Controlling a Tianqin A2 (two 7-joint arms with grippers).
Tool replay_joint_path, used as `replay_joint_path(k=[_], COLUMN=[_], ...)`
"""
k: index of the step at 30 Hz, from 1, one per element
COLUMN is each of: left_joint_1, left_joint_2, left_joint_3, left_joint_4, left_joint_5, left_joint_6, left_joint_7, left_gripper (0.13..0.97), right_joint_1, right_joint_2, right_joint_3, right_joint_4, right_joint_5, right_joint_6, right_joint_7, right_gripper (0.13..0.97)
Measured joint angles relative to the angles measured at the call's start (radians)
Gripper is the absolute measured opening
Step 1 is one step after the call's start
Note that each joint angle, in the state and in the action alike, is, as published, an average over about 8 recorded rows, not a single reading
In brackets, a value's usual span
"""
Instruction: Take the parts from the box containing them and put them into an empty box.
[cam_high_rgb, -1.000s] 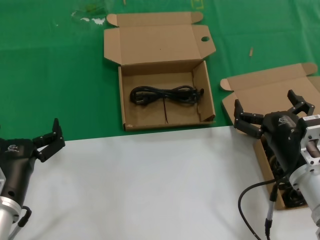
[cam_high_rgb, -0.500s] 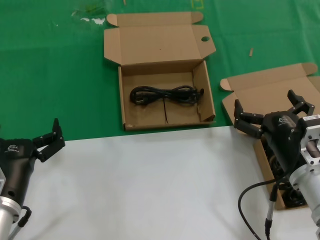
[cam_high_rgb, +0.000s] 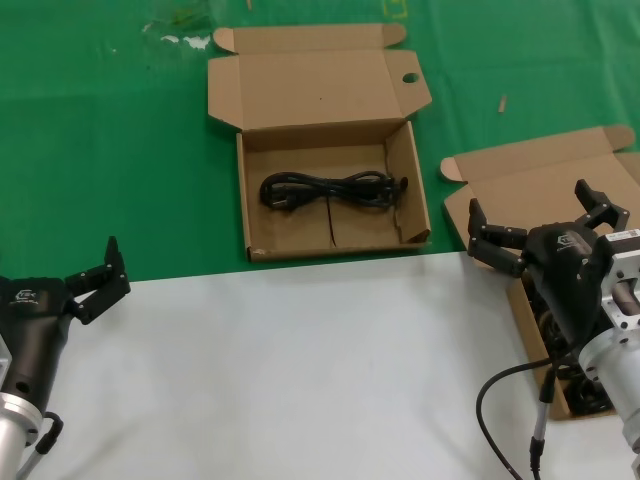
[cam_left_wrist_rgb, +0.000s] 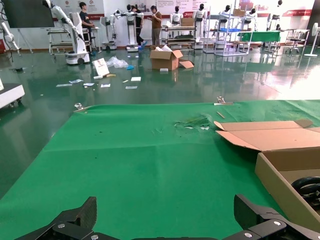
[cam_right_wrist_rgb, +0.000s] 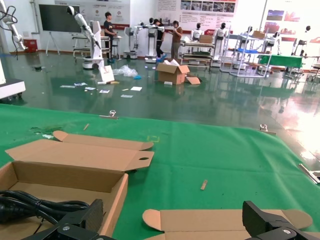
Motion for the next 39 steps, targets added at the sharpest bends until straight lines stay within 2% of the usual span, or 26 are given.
replay_joint_path(k=[39], left_joint_1=[0.0], left_joint_2=[0.0], left_joint_3=[0.0], left_joint_4=[0.0], left_joint_5=[0.0], left_joint_6=[0.0], left_joint_7=[0.0], left_gripper=[0.966], right_joint_1=[0.0], right_joint_2=[0.0], right_joint_3=[0.0], right_joint_4=[0.0], right_joint_5=[0.0], right_joint_6=[0.0], right_joint_7=[0.0], right_gripper=[0.966])
